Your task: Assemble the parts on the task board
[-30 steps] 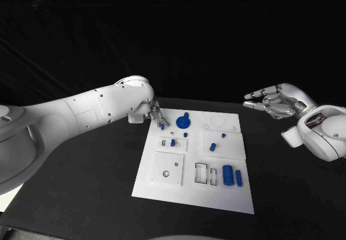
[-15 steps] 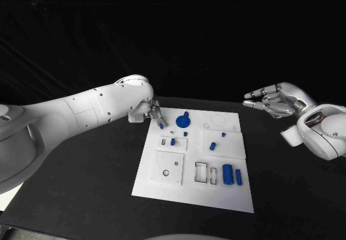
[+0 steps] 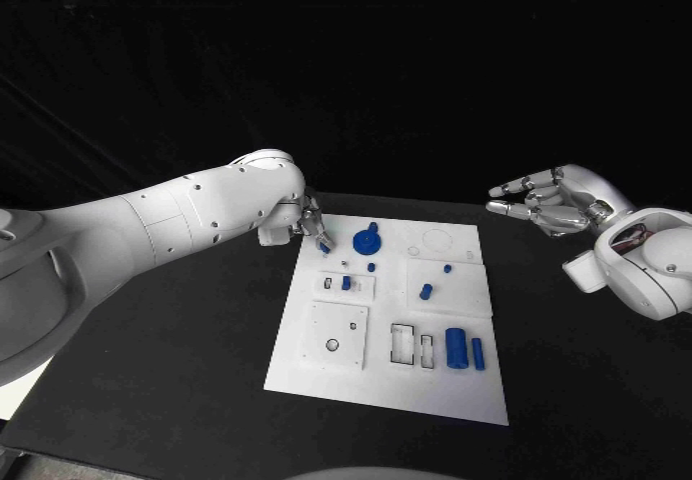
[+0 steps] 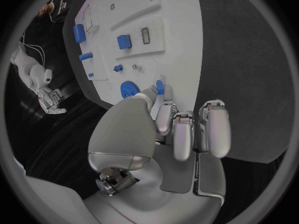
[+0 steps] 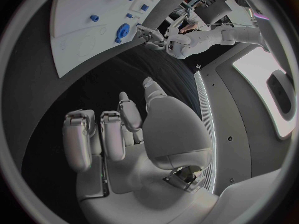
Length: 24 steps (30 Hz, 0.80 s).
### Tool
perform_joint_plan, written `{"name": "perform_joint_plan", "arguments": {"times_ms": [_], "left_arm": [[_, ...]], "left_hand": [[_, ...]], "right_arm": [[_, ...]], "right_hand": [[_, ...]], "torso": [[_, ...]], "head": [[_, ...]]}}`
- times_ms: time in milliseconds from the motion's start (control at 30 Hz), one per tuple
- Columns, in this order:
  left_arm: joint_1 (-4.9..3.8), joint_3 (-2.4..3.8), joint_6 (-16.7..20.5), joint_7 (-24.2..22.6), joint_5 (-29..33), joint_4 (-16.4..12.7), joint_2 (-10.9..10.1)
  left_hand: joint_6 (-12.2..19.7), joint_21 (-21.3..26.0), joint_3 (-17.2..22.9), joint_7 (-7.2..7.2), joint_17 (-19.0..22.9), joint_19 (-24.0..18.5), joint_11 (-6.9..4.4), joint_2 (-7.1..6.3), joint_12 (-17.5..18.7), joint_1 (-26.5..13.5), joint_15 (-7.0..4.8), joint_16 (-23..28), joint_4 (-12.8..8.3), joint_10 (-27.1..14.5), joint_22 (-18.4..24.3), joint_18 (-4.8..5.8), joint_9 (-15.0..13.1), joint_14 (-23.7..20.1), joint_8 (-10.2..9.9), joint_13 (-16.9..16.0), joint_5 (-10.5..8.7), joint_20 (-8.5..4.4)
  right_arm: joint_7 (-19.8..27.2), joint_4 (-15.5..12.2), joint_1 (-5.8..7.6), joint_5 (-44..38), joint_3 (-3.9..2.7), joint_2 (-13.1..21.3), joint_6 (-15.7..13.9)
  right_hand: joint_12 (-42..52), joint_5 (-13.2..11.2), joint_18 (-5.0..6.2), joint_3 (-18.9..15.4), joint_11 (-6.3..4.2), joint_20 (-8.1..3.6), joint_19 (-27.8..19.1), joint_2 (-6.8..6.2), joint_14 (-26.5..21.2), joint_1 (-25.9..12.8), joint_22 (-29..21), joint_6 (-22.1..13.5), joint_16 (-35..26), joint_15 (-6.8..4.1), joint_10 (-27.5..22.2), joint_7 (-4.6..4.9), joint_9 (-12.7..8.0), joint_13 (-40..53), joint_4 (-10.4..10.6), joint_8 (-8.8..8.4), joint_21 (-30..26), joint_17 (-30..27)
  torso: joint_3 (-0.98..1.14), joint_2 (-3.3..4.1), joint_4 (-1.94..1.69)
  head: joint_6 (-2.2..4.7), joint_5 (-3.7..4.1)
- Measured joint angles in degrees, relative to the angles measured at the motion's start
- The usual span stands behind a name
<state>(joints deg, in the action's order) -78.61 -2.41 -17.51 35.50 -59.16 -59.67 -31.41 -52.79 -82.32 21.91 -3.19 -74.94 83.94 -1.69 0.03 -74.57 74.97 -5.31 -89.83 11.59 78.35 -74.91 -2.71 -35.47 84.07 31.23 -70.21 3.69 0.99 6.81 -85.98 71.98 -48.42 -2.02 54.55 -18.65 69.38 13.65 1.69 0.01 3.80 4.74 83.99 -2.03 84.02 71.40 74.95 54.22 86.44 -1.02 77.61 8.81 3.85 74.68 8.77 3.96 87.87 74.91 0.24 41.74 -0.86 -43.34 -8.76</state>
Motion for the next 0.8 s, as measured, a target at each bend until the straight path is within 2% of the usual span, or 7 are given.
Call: {"name": "perform_joint_plan", "arguments": {"times_ms": [67, 167, 300, 567, 633, 667, 800], "left_arm": [[0.05, 0.01, 0.5, -0.1, 0.3, -0.7, -0.5], [0.13, 0.07, 1.4, -0.1, 0.7, -2.7, -1.7], [0.16, 0.11, 2.9, 0.0, 1.1, -6.4, -4.1], [0.26, 0.15, 7.8, 0.1, 1.3, -16.0, -9.5], [0.49, 0.17, 9.0, 0.1, 1.0, -18.0, -10.7], [0.68, 0.17, 9.6, 0.1, 0.7, -19.0, -11.2], [1.83, 0.14, 12.5, 0.1, -1.0, -23.0, -13.4]], "left_hand": [[0.0, 0.0, 2.2, -0.01, 0.0, 0.0, -0.09, -1.17, -0.2, -1.2, 0.09, 0.0, -0.6, 0.1, 0.0, 0.0, -0.3, -0.1, 0.5, -0.3, 0.0, 0.0], [0.0, 0.0, 4.9, -0.01, 0.0, 0.0, 0.03, -2.0, -0.2, -3.0, 0.09, 0.0, -1.5, 0.4, 0.0, 0.0, -0.7, -0.1, 1.0, -0.5, -0.27, 0.0], [0.3, 0.0, 6.0, 0.12, 0.0, 0.0, 0.03, -2.48, -0.4, -3.7, 0.1, 0.0, -1.7, 0.4, 0.0, 0.0, -0.9, -0.1, 1.5, -0.7, -0.28, 0.0], [0.3, -0.4, 7.6, 0.13, 0.0, 0.0, 0.03, -3.16, -0.6, -4.4, 0.1, 0.0, -2.5, 0.4, 0.0, 0.0, -1.3, -0.1, 2.4, -1.0, -0.45, 0.0], [0.3, -0.4, 7.6, 0.13, 0.0, 0.0, -0.08, -3.45, -0.6, -4.7, 0.1, 0.0, -2.6, 0.5, 0.0, 0.0, -1.4, -0.1, 2.4, -1.0, -0.45, 0.0], [0.3, -0.7, 8.6, 0.13, 0.0, 0.0, -0.17, -3.62, -0.6, -4.8, 0.1, 0.0, -3.5, 0.6, 0.0, 0.0, -1.6, -0.1, 2.4, -1.0, -0.49, 0.0], [0.3, -0.8, 9.1, 0.13, 0.0, 0.0, 0.0, -3.9, -0.8, -5.1, 0.1, 0.0, -3.6, 0.8, 0.0, 0.0, -1.6, -0.1, 2.9, -1.1, -0.51, 0.0]], "right_arm": [[0.0, 0.0, -0.01, 0.0, 0.0, 0.0, 0.1], [0.0, 0.1, -0.08, 0.0, 0.0, -0.1, 0.1], [0.0, 0.1, -0.11, 0.0, 0.0, -0.1, 0.2], [-0.1, 0.1, -0.15, 0.0, 0.0, 0.0, 0.4], [-0.1, 0.2, -0.16, 0.0, 0.01, 0.0, 0.4], [-0.1, 0.2, -0.17, 0.0, 0.01, 0.0, 0.4], [-0.1, 0.2, -0.19, 0.0, 0.02, 0.1, 0.5]], "right_hand": [[0.0, 0.0, 0.0, 0.0, 0.0, 0.0, 0.0, 0.0, 0.0, 0.0, 0.0, 0.0, 0.0, 0.0, 0.0, 0.0, 0.0, 0.0, 0.0, 0.0, 0.0, 0.0], [0.0, 0.0, 0.0, 0.0, 0.0, 0.0, 0.0, 0.0, 0.0, 0.0, 0.0, 0.0, 0.0, 0.0, 0.0, 0.0, 0.0, 0.0, 0.0, 0.0, 0.0, 0.0], [0.0, 0.0, 0.0, 0.0, 0.0, 0.0, 0.0, 0.01, 0.0, 0.0, 0.0, 0.0, 0.0, 0.0, 0.0, 0.0, 0.0, 0.0, 0.0, 0.0, 0.0, 0.0], [0.0, 0.2, 0.0, 0.0, 0.0, 0.0, 0.0, 0.31, 0.0, 0.3, 0.0, 0.0, 0.0, 0.0, 0.0, 0.0, 0.0, -0.1, 0.0, 0.0, 0.0, 0.0], [0.0, 0.2, 0.0, 0.0, 0.0, 0.0, 0.0, 0.31, 0.0, 0.3, 0.0, 0.0, 0.0, 0.0, 0.0, 0.0, 0.0, -0.1, 0.0, 0.0, 0.0, 0.0], [0.0, 0.2, 0.0, 0.0, 0.0, 0.0, 0.0, 0.31, 0.0, 0.3, 0.0, 0.0, 0.0, 0.0, 0.0, 0.0, 0.0, -0.1, 0.0, 0.0, 0.0, 0.0], [0.0, 0.2, 0.0, 0.0, 0.0, 0.0, 0.0, 0.31, 0.0, 0.3, 0.0, 0.0, 0.0, 0.0, 0.0, 0.0, 0.0, -0.1, 0.0, 0.0, 0.0, 0.0]], "torso": [[-0.01, 0.0, -0.01], [0.02, -0.01, -0.04], [0.03, -0.02, -0.07], [0.07, -0.01, -0.08], [0.07, -0.01, -0.07], [0.06, -0.01, -0.08], [0.03, -0.03, -0.19]], "head": [[-0.01, -0.04], [0.03, -0.13], [0.08, -0.21], [0.16, -0.42], [0.16, -0.46], [0.1, -0.46], [-0.03, -0.56]]}}
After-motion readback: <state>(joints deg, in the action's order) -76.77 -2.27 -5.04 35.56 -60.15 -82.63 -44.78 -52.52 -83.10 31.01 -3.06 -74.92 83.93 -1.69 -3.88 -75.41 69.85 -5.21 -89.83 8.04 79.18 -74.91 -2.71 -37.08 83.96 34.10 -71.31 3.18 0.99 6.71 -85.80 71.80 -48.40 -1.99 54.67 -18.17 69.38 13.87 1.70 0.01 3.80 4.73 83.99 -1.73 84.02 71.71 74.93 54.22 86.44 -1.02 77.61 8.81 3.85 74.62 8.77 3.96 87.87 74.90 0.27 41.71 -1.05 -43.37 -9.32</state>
